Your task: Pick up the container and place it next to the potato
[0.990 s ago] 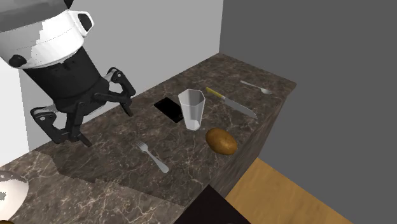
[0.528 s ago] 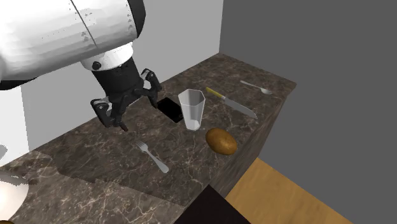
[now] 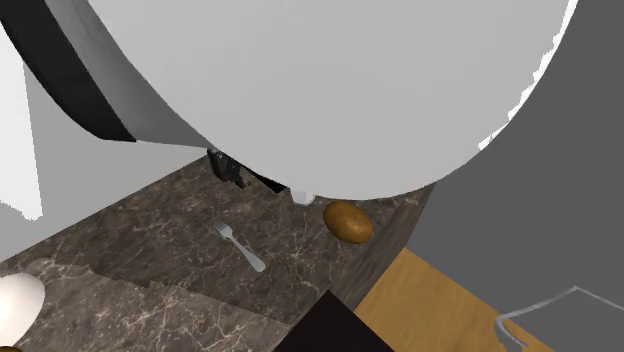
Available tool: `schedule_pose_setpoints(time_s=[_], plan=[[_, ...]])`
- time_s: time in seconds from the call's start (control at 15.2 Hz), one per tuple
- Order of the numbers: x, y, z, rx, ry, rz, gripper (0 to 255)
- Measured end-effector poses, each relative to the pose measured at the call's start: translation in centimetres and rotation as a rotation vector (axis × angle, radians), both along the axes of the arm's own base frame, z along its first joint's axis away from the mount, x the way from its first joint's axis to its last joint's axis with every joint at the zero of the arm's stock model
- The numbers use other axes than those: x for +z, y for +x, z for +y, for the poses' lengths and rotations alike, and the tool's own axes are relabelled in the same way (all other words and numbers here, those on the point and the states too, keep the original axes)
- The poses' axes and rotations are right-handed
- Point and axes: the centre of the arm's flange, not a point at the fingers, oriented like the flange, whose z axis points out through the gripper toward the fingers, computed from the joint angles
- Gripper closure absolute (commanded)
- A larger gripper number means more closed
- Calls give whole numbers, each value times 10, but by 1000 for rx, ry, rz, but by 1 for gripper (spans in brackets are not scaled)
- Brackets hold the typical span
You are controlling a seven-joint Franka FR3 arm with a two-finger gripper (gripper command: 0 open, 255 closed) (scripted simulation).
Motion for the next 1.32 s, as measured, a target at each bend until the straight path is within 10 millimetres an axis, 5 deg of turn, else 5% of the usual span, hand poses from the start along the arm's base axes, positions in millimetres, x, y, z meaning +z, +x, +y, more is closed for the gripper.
schedule_pose_setpoints(time_s=[0.59, 1.06, 1.32], plan=[[-52, 29, -91, -3, -7, -16, 0], [-89, 32, -100, -2, -8, -17, 0], [-93, 32, -100, -2, -8, -17, 0]])
